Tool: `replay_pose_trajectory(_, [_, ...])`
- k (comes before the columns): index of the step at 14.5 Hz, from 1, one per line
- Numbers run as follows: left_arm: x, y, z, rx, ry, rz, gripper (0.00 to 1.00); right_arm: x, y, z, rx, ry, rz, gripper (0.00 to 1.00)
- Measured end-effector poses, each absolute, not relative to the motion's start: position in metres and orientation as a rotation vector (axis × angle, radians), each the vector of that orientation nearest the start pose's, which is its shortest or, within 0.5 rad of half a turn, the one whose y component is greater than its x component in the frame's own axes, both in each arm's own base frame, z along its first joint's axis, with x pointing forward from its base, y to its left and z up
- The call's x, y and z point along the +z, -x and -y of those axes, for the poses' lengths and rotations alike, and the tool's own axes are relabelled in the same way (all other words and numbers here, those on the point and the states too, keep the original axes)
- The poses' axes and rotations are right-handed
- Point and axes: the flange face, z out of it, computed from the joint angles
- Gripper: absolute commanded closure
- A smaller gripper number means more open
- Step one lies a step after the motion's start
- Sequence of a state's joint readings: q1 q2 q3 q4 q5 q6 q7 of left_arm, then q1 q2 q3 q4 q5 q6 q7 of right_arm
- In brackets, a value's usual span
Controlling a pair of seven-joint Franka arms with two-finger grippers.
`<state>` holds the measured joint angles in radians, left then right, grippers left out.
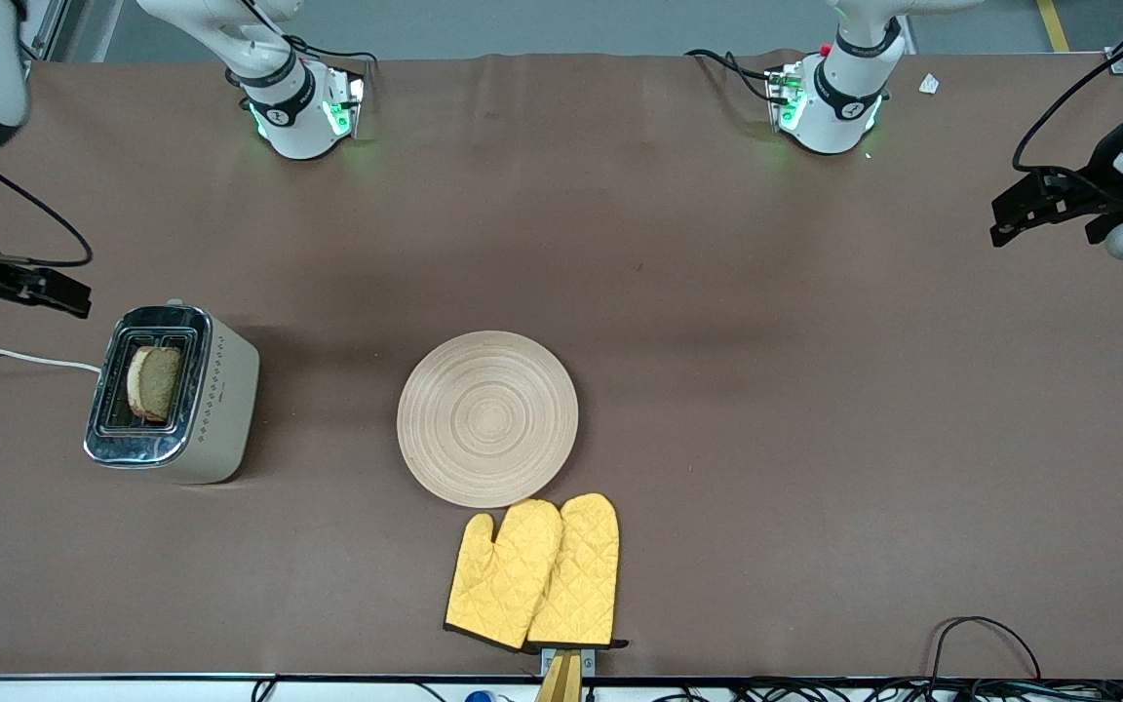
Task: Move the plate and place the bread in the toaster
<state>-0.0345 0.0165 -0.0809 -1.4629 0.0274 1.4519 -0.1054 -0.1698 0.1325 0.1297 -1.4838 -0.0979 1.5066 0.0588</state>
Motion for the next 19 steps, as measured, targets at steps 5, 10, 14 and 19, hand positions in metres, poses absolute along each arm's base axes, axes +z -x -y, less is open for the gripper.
replay_pose_trajectory(5, [0.655, -0.544, 0.06, 0.039, 3.112, -0.018, 0.0, 0.615, -0.577, 0.035, 0.088, 3.149, -0.118, 0.0])
replay_pose_trajectory(10, [0.656, -0.545, 0.058, 0.031, 3.113, -0.013, 0.0, 0.633, -0.571, 0.016, 0.021, 3.112, -0.124, 0.0])
replay_pose_trajectory(14, [0.657, -0.545, 0.057, 0.028, 3.113, -0.01, 0.0, 0.633, -0.571, 0.021, 0.017, 3.116, -0.152, 0.0])
replay_pose_trajectory(19, [0.657, -0.545, 0.056, 0.029, 3.113, -0.008, 0.0, 0.633, -0.571, 0.028, 0.015, 3.11, -0.171, 0.0])
